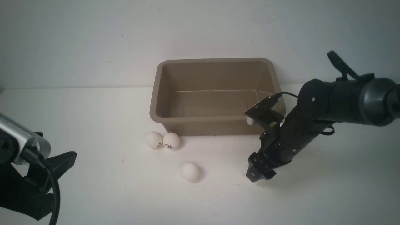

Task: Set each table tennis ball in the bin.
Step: Use the right arm to clamp the table tennis ball closest to it

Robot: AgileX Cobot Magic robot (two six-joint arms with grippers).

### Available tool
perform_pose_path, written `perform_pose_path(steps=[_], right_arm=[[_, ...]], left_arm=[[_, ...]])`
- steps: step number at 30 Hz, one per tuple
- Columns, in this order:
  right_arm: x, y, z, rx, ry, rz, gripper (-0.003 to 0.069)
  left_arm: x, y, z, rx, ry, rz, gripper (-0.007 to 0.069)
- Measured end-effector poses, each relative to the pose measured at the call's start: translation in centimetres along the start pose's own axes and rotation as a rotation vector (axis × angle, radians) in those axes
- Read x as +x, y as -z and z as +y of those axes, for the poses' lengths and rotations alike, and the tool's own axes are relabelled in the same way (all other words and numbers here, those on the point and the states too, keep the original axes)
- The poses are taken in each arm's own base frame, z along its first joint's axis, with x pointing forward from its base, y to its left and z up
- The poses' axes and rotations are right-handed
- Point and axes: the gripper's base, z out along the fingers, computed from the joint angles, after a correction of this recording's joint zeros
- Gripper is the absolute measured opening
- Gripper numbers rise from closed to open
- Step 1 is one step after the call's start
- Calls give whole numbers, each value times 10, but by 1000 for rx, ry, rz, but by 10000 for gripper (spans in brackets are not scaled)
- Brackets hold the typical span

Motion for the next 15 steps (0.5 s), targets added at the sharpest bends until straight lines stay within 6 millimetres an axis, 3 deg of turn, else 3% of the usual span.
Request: perform_pose_path(steps=[5, 7, 9, 13, 15], right_arm=[[1, -7, 1, -9, -7, 18, 434], [2, -8, 1, -10, -19, 21, 363], [2, -7, 1, -7, -18, 20, 360], [0, 16, 3, 28, 37, 8, 362], [-2, 40, 8, 48, 67, -12, 362]], left_arm=[[0, 0, 0, 1, 0, 1, 448], [0, 0, 0, 1, -1, 1, 448], [0, 0, 0, 1, -1, 1, 448], [0, 0, 0, 1, -1, 1, 448], [0, 0, 0, 1, -1, 1, 448]])
